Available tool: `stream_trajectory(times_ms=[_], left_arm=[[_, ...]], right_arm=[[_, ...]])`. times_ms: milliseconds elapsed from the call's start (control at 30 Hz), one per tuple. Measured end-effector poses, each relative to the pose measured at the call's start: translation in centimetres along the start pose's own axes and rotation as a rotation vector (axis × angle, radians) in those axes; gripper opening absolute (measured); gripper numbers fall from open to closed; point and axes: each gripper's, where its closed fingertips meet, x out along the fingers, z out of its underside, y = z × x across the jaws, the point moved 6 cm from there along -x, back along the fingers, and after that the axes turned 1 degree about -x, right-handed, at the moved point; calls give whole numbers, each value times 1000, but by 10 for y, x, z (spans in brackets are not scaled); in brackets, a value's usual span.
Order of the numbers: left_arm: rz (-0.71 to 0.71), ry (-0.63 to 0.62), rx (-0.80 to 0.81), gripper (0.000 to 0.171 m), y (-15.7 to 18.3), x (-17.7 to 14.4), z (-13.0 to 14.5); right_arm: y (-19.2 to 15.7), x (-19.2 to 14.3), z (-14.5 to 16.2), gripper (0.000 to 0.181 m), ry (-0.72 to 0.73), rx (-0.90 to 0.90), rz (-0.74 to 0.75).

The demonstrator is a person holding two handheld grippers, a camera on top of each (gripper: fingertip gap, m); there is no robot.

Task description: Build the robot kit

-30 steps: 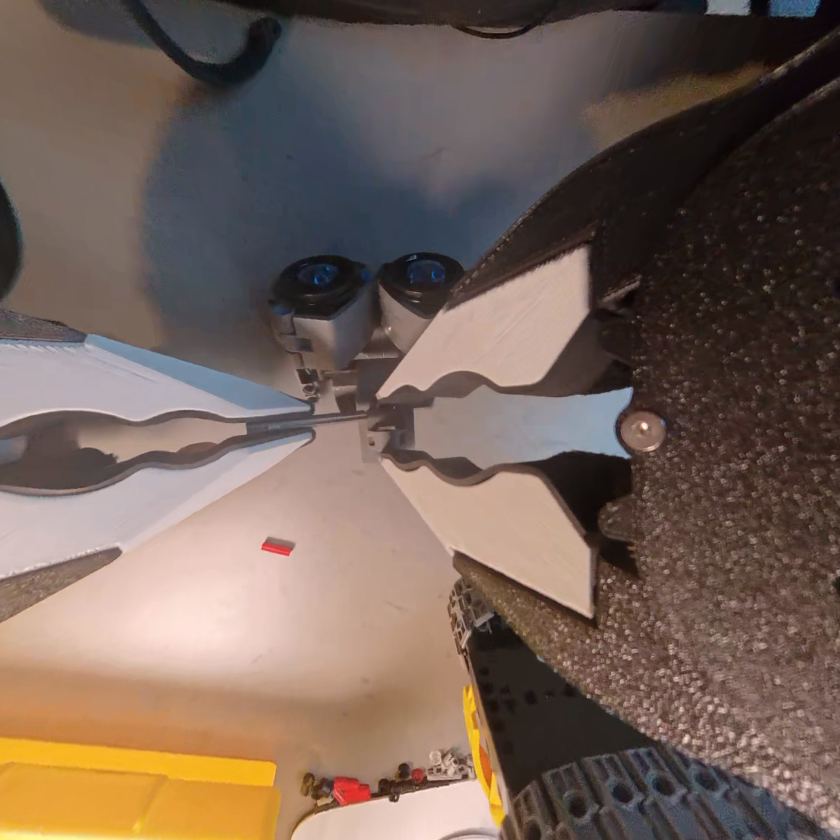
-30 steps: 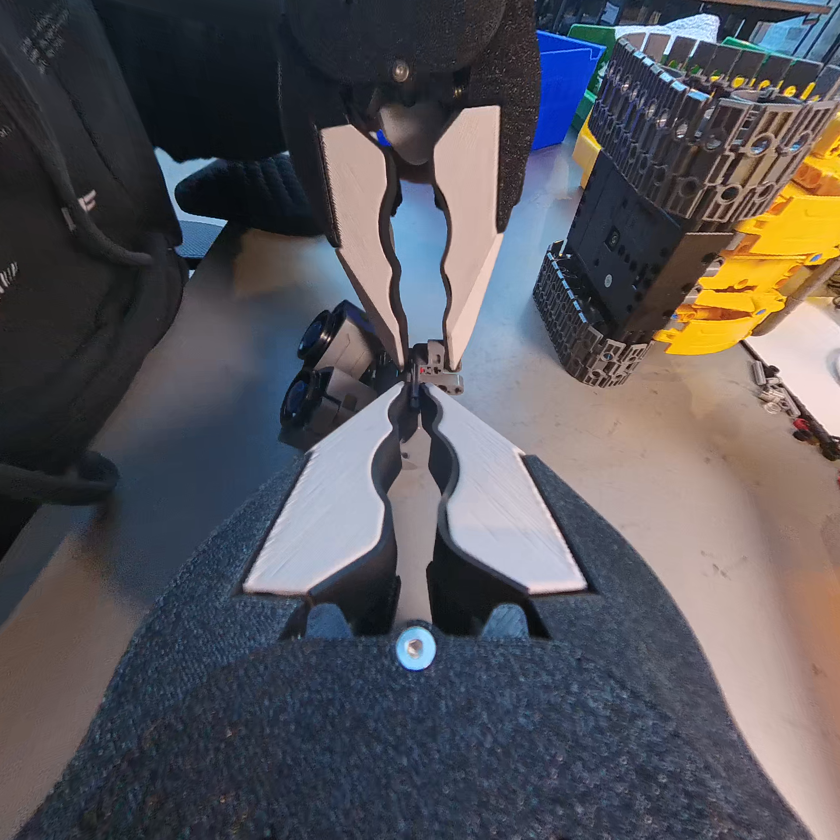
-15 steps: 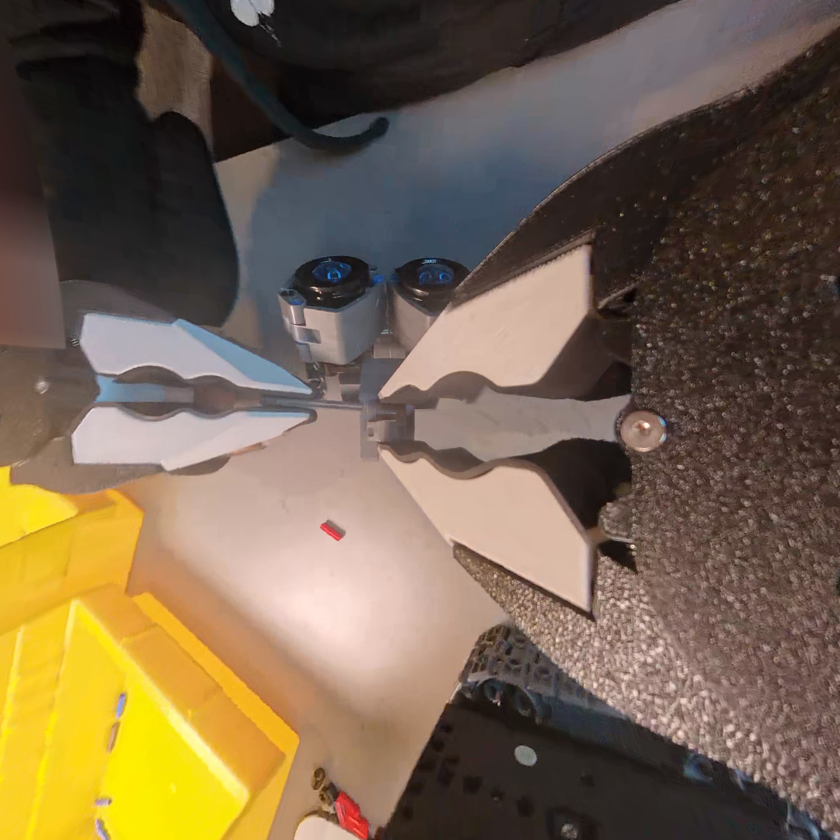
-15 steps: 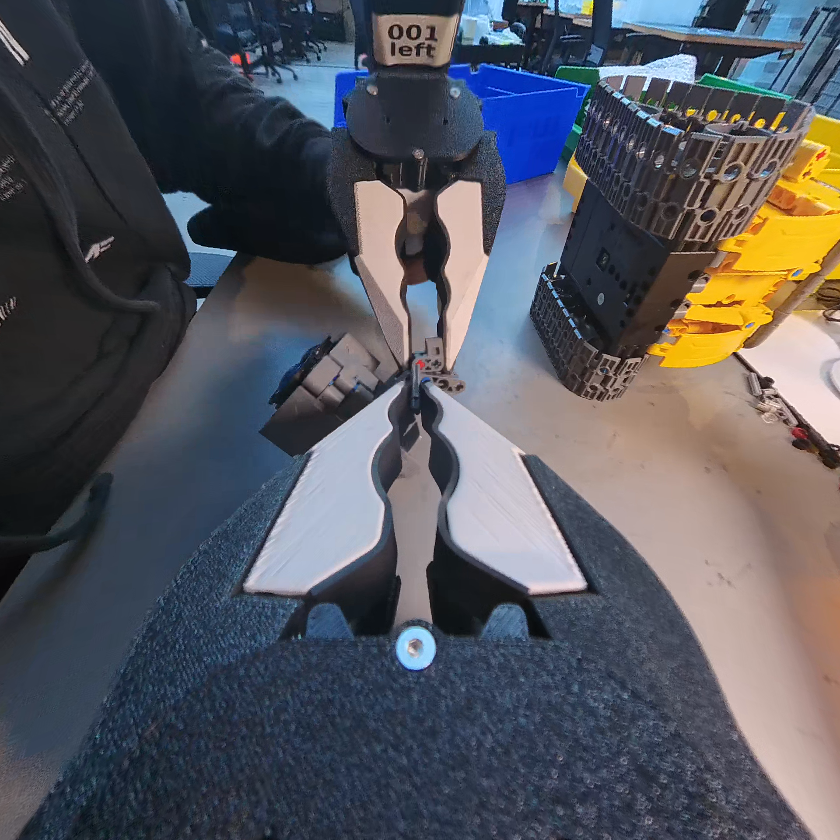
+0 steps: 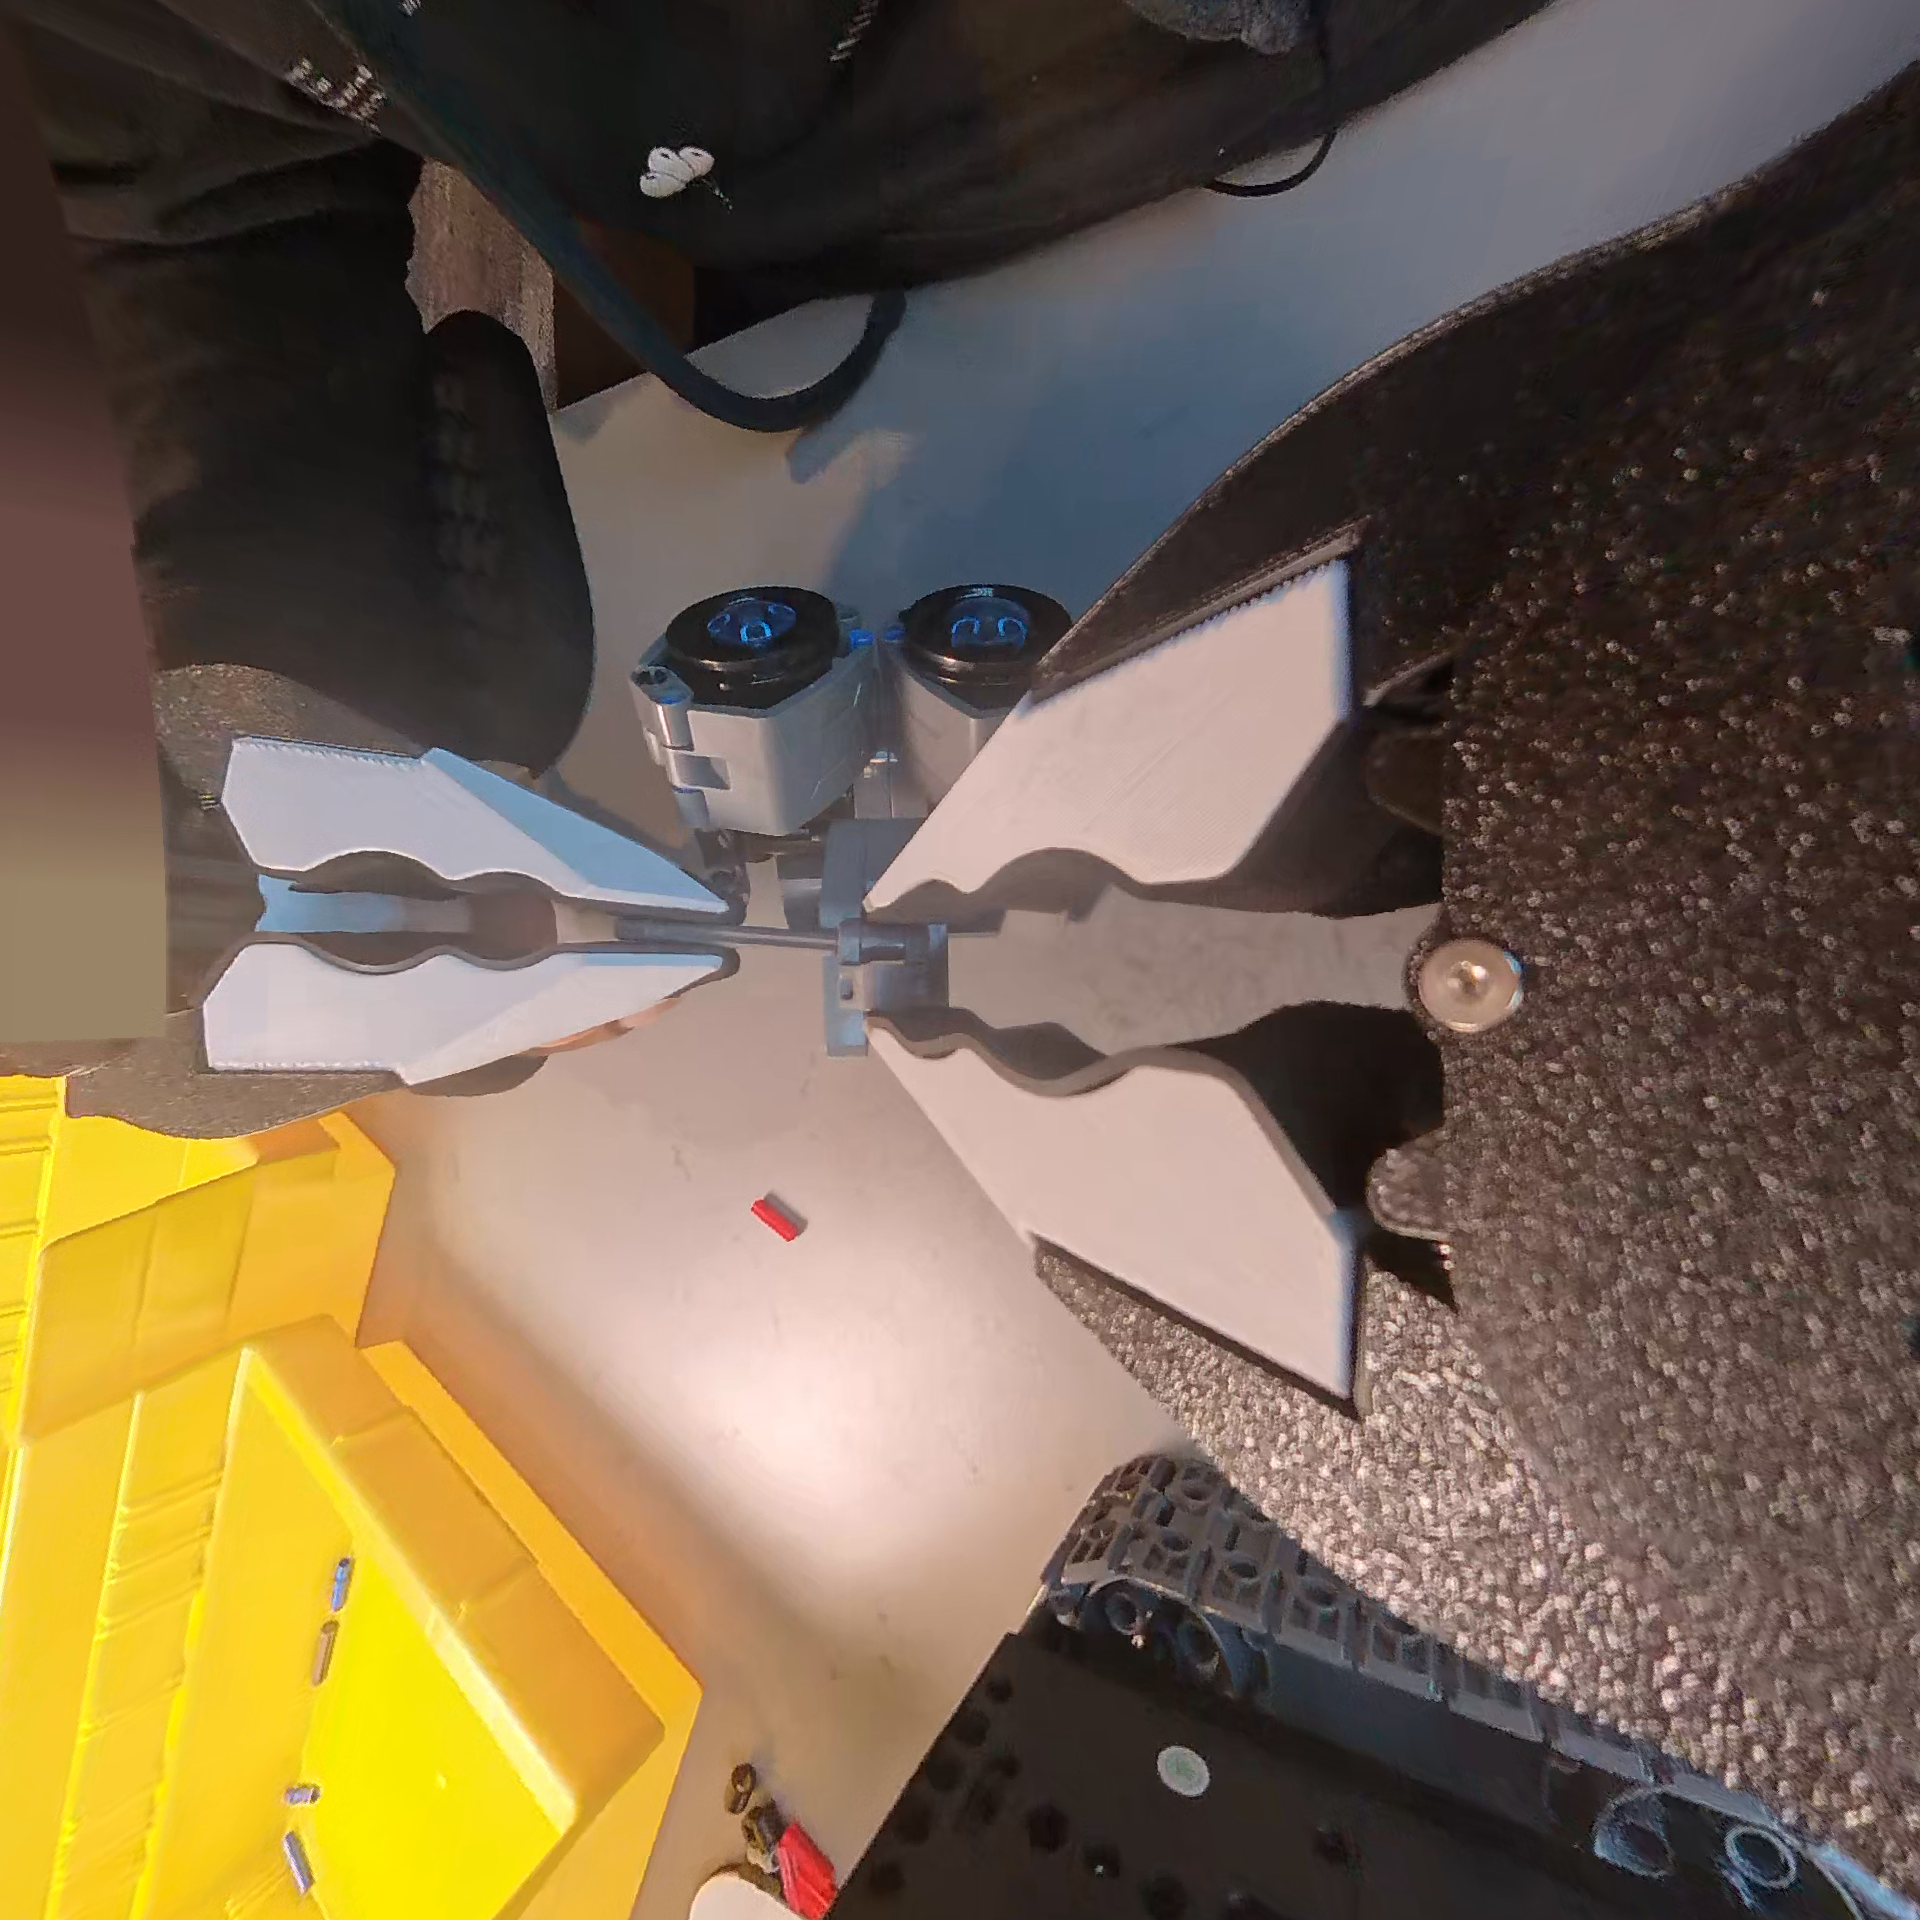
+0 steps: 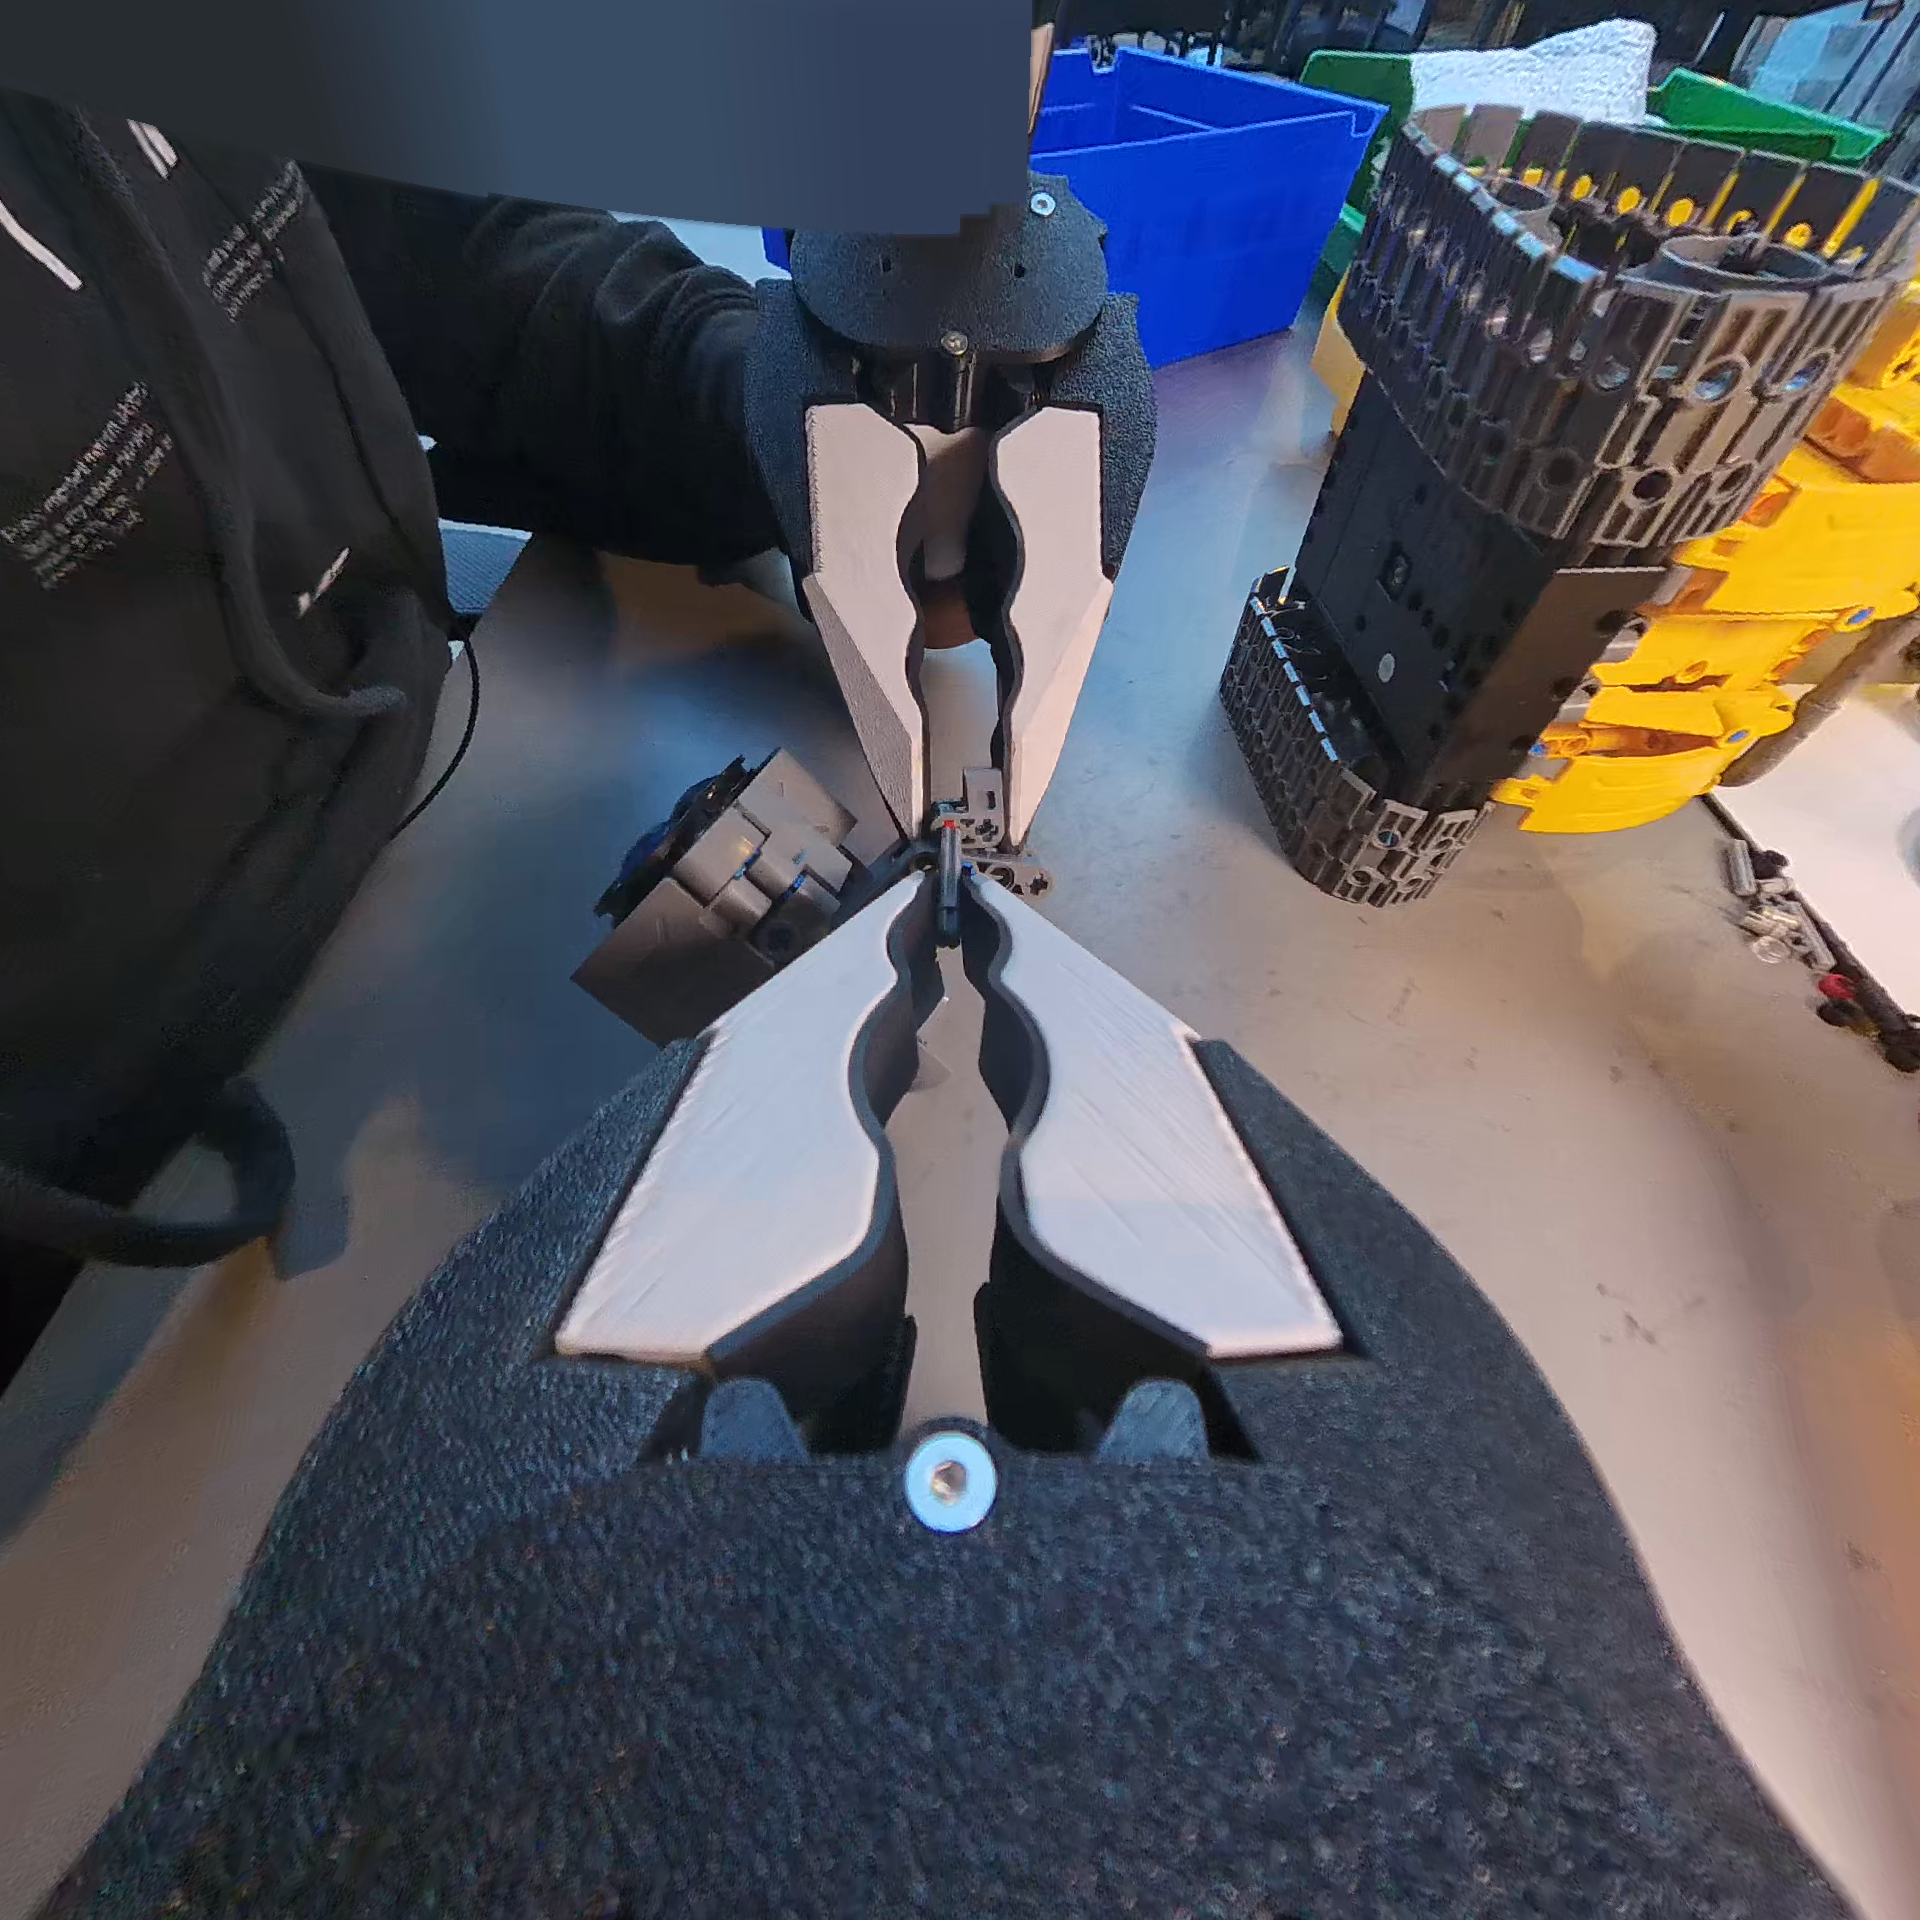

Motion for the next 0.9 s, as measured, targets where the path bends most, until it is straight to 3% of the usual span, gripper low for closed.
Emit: stream_trajectory(times_ms=[467, 900], left_arm=[[-20, -49, 34, 13, 1, 4, -4], [-136, -44, 144, 14, 3, 3, 1]], right_arm=[[1, -2, -3, 2, -89, -78, -9], [9, 3, 12, 2, 50, 445, -65]])
